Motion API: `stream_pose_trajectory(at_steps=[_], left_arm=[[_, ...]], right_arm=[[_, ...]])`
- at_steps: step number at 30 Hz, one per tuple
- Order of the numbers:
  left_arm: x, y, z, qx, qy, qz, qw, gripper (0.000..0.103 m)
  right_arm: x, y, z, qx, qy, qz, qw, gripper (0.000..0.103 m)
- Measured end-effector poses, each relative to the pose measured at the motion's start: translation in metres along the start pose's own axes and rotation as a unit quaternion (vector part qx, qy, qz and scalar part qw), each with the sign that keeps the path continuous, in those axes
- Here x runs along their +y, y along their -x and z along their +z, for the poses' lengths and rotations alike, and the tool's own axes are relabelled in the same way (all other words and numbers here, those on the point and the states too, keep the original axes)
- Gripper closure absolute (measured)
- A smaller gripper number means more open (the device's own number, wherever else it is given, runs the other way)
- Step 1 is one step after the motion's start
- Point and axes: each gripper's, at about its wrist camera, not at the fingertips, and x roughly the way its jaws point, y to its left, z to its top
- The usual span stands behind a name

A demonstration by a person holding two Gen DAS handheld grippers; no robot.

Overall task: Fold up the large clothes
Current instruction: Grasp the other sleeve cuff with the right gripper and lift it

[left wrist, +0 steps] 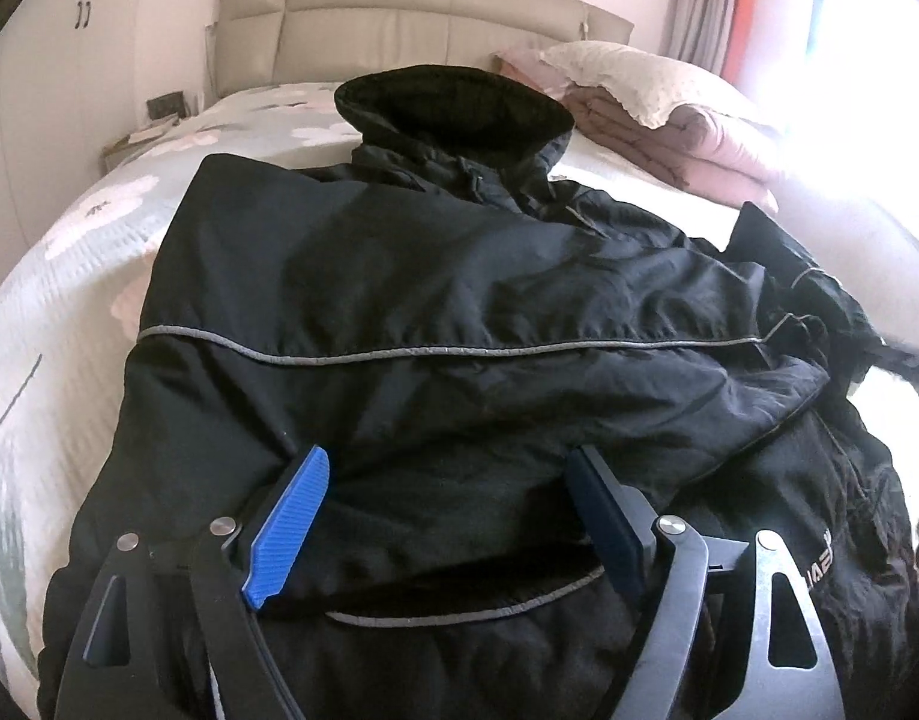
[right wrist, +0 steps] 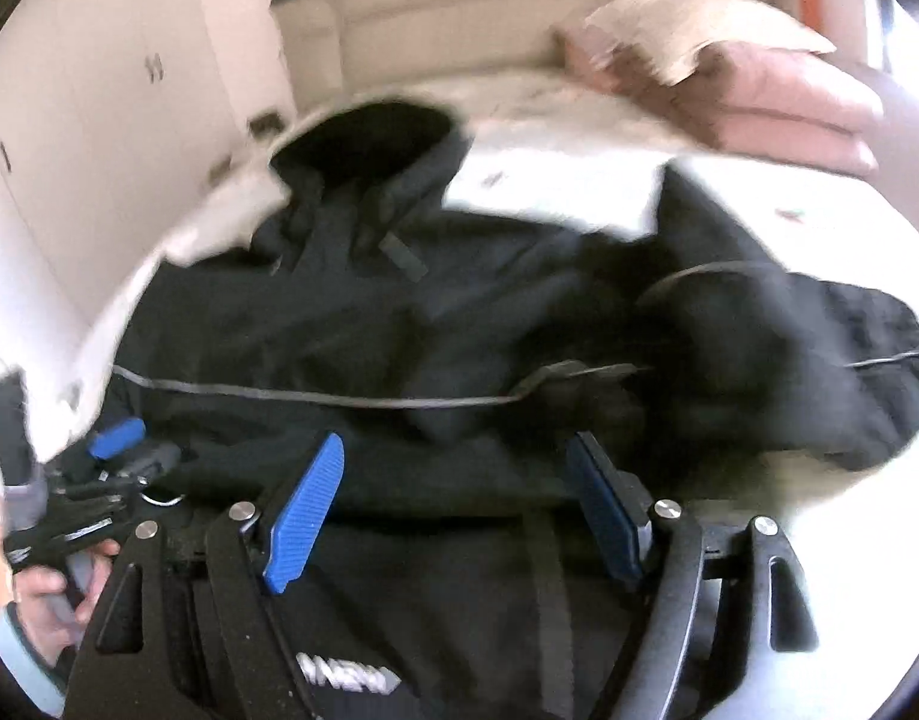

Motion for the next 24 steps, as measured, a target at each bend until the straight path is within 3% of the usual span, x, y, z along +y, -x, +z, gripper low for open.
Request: stream_pose_trajectory(at_steps=[5,10,14,17,19,21,22,23,24], left_arm=[[-0.001,-0.001,0.0,0.0,-0.004,0.006,1.0,0.02],[-0.002,-0.003,0.0,0.0,-0.006,0.011,0.9999,0.019],[-0.004,-0.005,0.001,0.001,-0.007,0.015,0.9999,0.019],[-0.004,-0.006,0.001,0.001,-0.007,0.017,0.9998,0.018],[-0.004,-0.007,0.001,0.001,-0.007,0.018,0.9998,0.018],[-0.004,-0.007,0.001,0.001,-0.007,0.019,0.9998,0.018],[-0.004,-0.007,0.001,0.002,-0.007,0.019,0.9998,0.018],[-0.004,-0.007,0.001,0.002,-0.007,0.019,0.9998,0.018],[-0.004,-0.007,0.001,0.002,-0.007,0.019,0.9998,0.018]], right_arm=[[-0.119,0.04,0.012,-0.024,-0.048,-0.119,0.991,0.021],[-0.253,0.032,0.008,0.004,-0.173,-0.173,0.97,0.021],[-0.339,0.008,-0.002,0.016,-0.287,-0.155,0.945,0.021],[-0.375,-0.013,-0.011,0.014,-0.357,-0.1,0.929,0.017],[-0.381,-0.016,-0.007,-0.007,-0.361,-0.101,0.927,0.017],[-0.377,-0.021,0.006,-0.001,-0.335,-0.109,0.936,0.038],[-0.371,-0.024,0.012,0.009,-0.314,-0.111,0.943,0.073],[-0.365,-0.023,0.017,0.015,-0.297,-0.117,0.948,0.084],[-0.357,-0.015,0.022,0.01,-0.275,-0.129,0.953,0.084]])
